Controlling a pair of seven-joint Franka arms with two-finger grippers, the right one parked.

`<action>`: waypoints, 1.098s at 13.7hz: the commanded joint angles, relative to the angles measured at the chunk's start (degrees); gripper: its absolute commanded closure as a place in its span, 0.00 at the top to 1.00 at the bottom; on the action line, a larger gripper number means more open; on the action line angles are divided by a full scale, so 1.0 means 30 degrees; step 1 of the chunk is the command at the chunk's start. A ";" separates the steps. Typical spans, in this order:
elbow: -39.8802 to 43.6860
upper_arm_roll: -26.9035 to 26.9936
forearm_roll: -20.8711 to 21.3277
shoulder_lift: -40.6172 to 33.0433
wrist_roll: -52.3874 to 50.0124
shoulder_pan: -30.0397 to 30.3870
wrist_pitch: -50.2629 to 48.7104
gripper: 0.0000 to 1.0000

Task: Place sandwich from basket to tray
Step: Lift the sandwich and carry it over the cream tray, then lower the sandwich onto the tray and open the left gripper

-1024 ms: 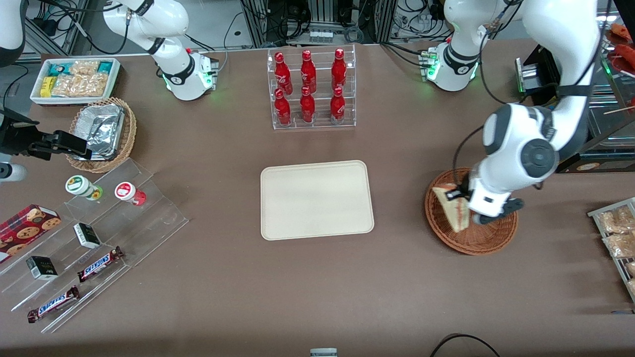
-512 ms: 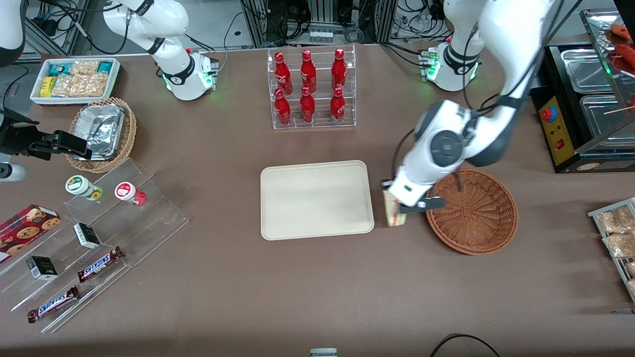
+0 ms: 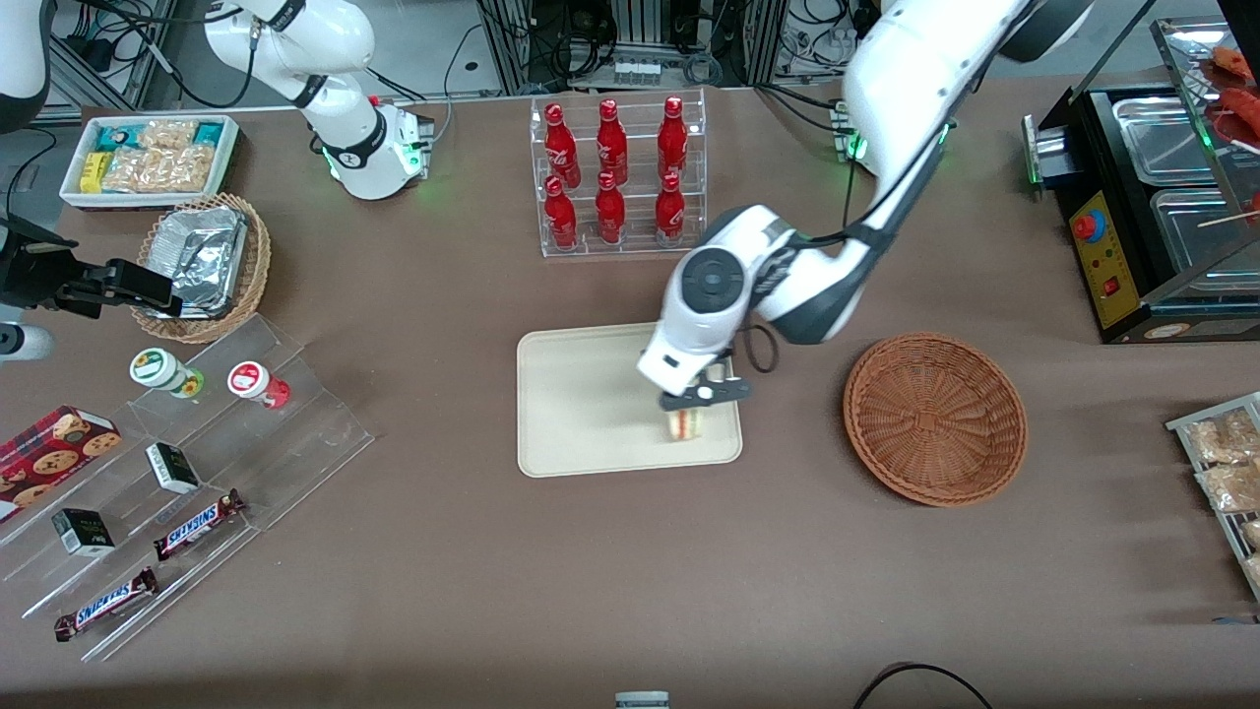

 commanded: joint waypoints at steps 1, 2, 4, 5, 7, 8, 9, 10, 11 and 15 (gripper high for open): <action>0.3174 0.0287 0.0633 0.2264 -0.1579 -0.1596 -0.0474 0.00; 0.3558 0.0288 0.0896 0.2589 -0.1640 -0.1775 -0.0591 0.00; 0.4405 0.0288 0.0986 0.3117 -0.1669 -0.2330 -0.1233 0.00; 0.5195 0.0288 0.1044 0.3613 -0.1699 -0.2536 -0.1846 0.00; 0.6718 0.0259 0.2267 0.4755 -0.1641 -0.2771 -0.3047 0.00; 0.7364 0.0258 0.2449 0.5138 -0.1611 -0.2947 -0.3546 0.00; 0.7515 0.0258 0.2480 0.5228 -0.1611 -0.2949 -0.3696 0.00; 0.7517 0.0258 0.2509 0.5229 -0.1582 -0.2949 -0.3668 0.00; 0.7517 0.0258 0.2510 0.5258 -0.1553 -0.2949 -0.3668 0.00; 0.7459 0.0288 0.2539 0.5288 -0.1552 -0.2949 -0.3522 0.00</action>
